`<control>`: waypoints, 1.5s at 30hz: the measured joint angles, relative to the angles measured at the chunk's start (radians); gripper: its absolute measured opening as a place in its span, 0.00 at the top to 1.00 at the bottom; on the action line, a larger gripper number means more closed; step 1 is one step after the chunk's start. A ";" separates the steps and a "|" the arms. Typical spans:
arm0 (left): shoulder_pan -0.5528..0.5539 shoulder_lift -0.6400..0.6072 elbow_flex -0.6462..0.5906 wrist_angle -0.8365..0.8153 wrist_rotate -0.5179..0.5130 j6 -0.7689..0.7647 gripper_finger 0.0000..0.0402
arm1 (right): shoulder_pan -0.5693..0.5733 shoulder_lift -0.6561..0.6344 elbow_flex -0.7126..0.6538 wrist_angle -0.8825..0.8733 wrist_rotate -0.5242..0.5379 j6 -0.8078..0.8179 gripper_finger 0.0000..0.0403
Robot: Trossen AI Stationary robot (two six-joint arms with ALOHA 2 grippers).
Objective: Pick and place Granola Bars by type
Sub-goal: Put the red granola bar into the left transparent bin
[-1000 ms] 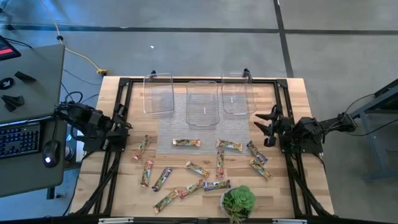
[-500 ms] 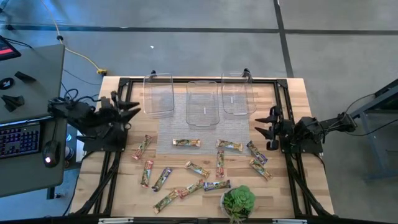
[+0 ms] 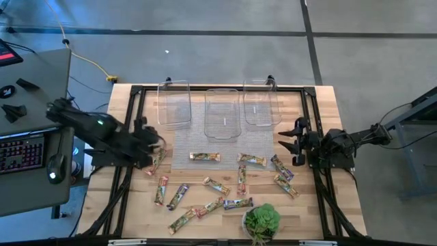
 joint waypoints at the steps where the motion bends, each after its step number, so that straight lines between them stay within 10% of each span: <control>1: 0.011 0.036 0.000 -0.017 0.043 -0.023 0.71 | 0.000 0.000 0.000 0.000 0.000 0.000 0.64; 19: 0.589 0.208 -0.033 -0.089 0.347 0.038 0.71 | 0.000 0.000 0.000 -0.011 -0.028 0.057 0.64; 45: 0.603 0.209 -0.299 0.114 0.500 -0.131 0.71 | 0.000 0.000 0.000 -0.131 -0.045 0.080 0.64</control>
